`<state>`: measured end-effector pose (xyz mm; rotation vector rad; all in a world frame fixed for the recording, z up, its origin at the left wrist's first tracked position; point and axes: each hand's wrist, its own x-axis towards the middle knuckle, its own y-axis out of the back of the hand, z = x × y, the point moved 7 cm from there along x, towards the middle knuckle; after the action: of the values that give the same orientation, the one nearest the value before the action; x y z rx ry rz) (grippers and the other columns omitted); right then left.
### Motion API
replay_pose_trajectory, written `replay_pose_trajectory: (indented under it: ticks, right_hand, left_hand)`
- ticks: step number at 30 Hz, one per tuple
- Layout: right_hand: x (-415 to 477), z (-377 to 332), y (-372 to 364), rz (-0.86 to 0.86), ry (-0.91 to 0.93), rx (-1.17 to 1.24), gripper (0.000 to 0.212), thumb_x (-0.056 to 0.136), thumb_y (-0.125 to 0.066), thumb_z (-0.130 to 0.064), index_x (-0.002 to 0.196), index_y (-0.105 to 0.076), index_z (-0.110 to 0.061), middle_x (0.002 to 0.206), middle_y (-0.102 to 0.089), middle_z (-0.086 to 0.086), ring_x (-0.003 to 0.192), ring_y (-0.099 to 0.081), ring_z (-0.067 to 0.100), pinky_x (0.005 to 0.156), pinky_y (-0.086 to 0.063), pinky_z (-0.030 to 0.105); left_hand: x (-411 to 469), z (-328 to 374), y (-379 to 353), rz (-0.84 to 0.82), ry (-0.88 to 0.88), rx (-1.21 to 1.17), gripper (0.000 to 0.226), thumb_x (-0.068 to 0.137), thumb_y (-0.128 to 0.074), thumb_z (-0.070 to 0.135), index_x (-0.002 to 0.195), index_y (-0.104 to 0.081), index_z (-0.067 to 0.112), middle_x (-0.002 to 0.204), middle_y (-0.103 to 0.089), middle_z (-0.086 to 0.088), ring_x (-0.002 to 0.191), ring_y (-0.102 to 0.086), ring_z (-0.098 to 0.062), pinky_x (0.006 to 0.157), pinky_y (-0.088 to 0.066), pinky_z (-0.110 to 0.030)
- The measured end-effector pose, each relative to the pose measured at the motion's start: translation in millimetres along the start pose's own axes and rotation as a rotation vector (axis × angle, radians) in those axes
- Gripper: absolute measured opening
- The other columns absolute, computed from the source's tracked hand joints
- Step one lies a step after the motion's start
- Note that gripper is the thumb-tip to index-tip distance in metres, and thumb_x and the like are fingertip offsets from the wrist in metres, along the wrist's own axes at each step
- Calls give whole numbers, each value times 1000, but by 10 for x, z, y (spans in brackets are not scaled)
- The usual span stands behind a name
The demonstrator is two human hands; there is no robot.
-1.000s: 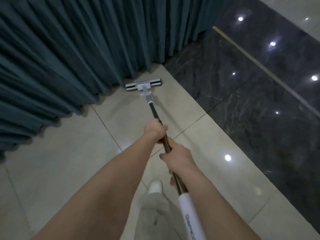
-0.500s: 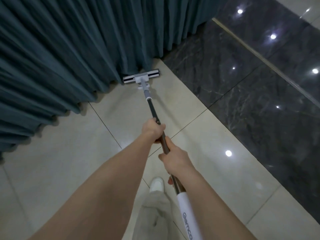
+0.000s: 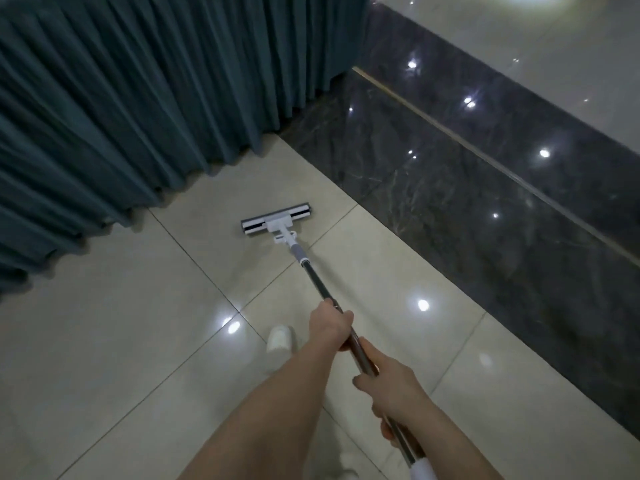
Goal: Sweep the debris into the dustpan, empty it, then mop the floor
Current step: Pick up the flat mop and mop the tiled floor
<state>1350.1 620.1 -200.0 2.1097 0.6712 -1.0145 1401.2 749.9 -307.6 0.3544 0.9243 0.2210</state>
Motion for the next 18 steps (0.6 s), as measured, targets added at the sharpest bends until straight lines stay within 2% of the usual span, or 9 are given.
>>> replay_pose_trajectory:
  ticks: [1,3,5,7,10,12,15,18]
  right_hand:
    - [-137,169,51,12,-9,6,66,90,-50,-13,140,-35,-54,72,-55,2,49,-49,15,42,-44,22]
    - [-377,463,129,34,-30,31,66,90,-53,-14,139,-37,-55,73,-57,3,49,-50,16,43,-43,22]
    - [-527,682,161,47,-70,63,66,88,-55,-16,136,-37,-58,75,-59,4,51,-52,17,46,-45,22]
    - [-553,763,190,61,-78,102,65,88,-57,-16,134,-39,-58,72,-58,4,50,-52,17,45,-46,22]
    - [-401,664,259,70,-57,137,57,91,-58,-21,125,-39,-64,66,-55,4,43,-50,16,45,-49,26]
    - [-249,529,292,48,-79,197,55,93,-57,-25,115,-35,-70,63,-54,10,36,-48,20,43,-50,30]
    - [61,209,356,27,-79,248,59,94,-57,-25,134,-34,-62,63,-52,11,31,-46,17,37,-45,26]
    - [501,-248,453,13,-62,273,61,95,-57,-24,141,-33,-55,60,-48,10,30,-43,14,36,-42,24]
  left_hand:
    - [-145,-40,-161,-10,-3,-9,17,84,-59,20,96,-57,8,97,-65,-12,77,-61,-27,43,-50,-29]
    - [-387,-102,-439,-22,-20,9,17,82,-59,21,93,-57,9,97,-66,-13,85,-64,-30,65,-57,-34]
    - [-556,-142,-644,-42,-32,70,17,83,-58,22,95,-56,10,101,-66,-12,93,-63,-30,73,-50,-29]
    - [-567,-142,-742,-40,-39,100,20,84,-57,22,100,-57,10,103,-65,-11,97,-63,-30,72,-45,-28]
    - [-415,-30,-675,-9,-54,81,19,84,-56,22,97,-57,9,98,-65,-11,90,-64,-30,72,-53,-32]
    - [-233,77,-578,12,-67,80,18,82,-56,23,94,-58,10,92,-65,-10,85,-64,-30,71,-57,-37]
    - [109,292,-361,30,-80,51,18,79,-56,22,92,-59,10,90,-64,-10,82,-65,-30,68,-59,-41]
    - [593,618,-61,31,-84,38,14,78,-57,21,86,-59,9,87,-64,-12,76,-66,-31,59,-60,-42]
